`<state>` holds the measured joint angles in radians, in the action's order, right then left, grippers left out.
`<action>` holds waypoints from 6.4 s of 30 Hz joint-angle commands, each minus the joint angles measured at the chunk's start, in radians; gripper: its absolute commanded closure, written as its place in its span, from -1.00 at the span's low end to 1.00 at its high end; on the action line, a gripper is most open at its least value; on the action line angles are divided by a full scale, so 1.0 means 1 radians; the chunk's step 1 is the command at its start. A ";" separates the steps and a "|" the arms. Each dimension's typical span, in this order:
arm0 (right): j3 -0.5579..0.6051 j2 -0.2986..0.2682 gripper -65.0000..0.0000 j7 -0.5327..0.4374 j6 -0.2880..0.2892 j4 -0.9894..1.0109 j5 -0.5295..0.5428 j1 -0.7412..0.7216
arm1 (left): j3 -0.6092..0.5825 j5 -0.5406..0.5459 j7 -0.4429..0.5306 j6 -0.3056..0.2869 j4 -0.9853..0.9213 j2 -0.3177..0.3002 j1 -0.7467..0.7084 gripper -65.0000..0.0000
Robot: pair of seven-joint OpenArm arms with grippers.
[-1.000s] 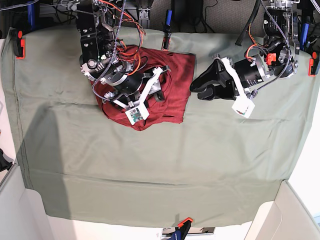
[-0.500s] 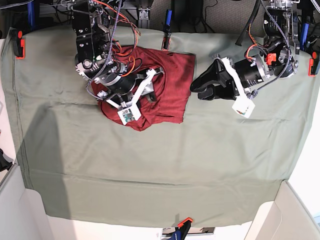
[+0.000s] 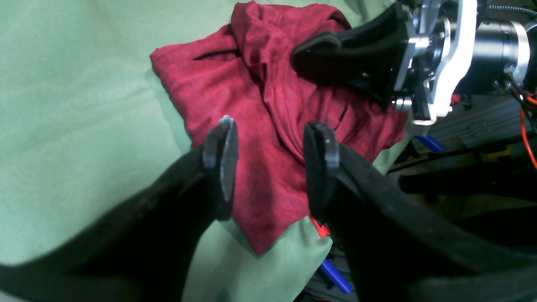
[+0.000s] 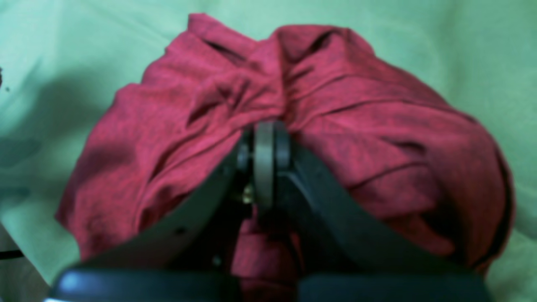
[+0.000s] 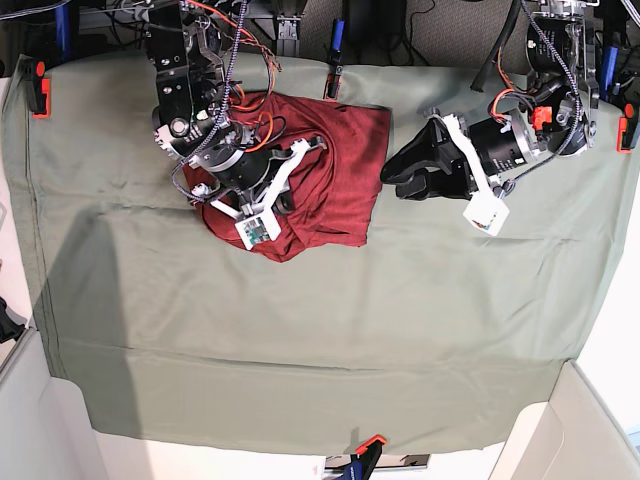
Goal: Fold the T-shirt properly
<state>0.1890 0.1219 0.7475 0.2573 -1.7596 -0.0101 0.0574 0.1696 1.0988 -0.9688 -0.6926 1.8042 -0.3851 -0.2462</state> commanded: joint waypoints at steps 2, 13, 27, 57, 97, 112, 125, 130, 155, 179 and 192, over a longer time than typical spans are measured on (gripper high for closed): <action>0.001 0.009 1.00 -0.029 0.002 -0.015 0.002 -0.016 | 0.005 0.022 0.021 -0.006 0.014 -0.011 0.008 0.22; 0.024 0.015 1.00 -0.119 0.170 -0.015 0.092 -0.029 | 0.005 0.022 0.021 -0.006 0.014 -0.011 0.008 0.22; 0.033 0.027 0.46 -0.114 0.005 -0.015 -0.063 -0.088 | 0.006 0.011 0.021 -0.006 0.014 -0.011 0.008 0.22; 0.021 -0.021 1.00 -0.089 0.071 0.197 0.048 -0.204 | 0.005 0.011 0.022 -0.006 0.014 -0.011 -0.009 0.22; -0.295 -0.079 1.00 -0.069 0.027 0.090 0.061 -0.262 | -0.373 -0.254 0.091 -0.006 0.328 0.002 -0.122 0.83; -0.306 -0.124 1.00 -0.043 0.039 0.114 0.116 -0.225 | -0.575 -0.656 0.233 -0.006 0.103 0.171 0.029 0.83; -0.306 -0.127 1.00 -0.044 0.040 0.114 0.115 -0.225 | -0.569 -0.692 0.237 -0.006 0.035 -0.048 0.063 0.96; -0.306 -0.127 1.00 -0.044 0.062 0.114 0.116 -0.226 | -0.518 -0.637 0.240 -0.006 0.036 -0.075 0.063 0.96; -0.305 -0.127 1.00 -0.145 0.143 0.292 0.194 -0.280 | -0.463 -0.350 0.107 -0.006 0.213 -0.164 0.043 0.96; -0.291 -0.119 1.00 -0.118 0.185 0.292 0.290 -0.296 | -0.463 -0.566 0.307 -0.006 -0.022 -0.180 -0.016 0.96; -0.291 -0.119 1.00 -0.095 0.185 0.292 0.296 -0.295 | -0.463 -0.634 0.345 -0.006 -0.267 -0.122 0.195 0.96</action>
<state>-0.1032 0.0029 0.6739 0.4332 -1.4517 0.2691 -0.2138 -0.3065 0.5465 -0.6292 -0.8223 1.5375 -0.5041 -0.0818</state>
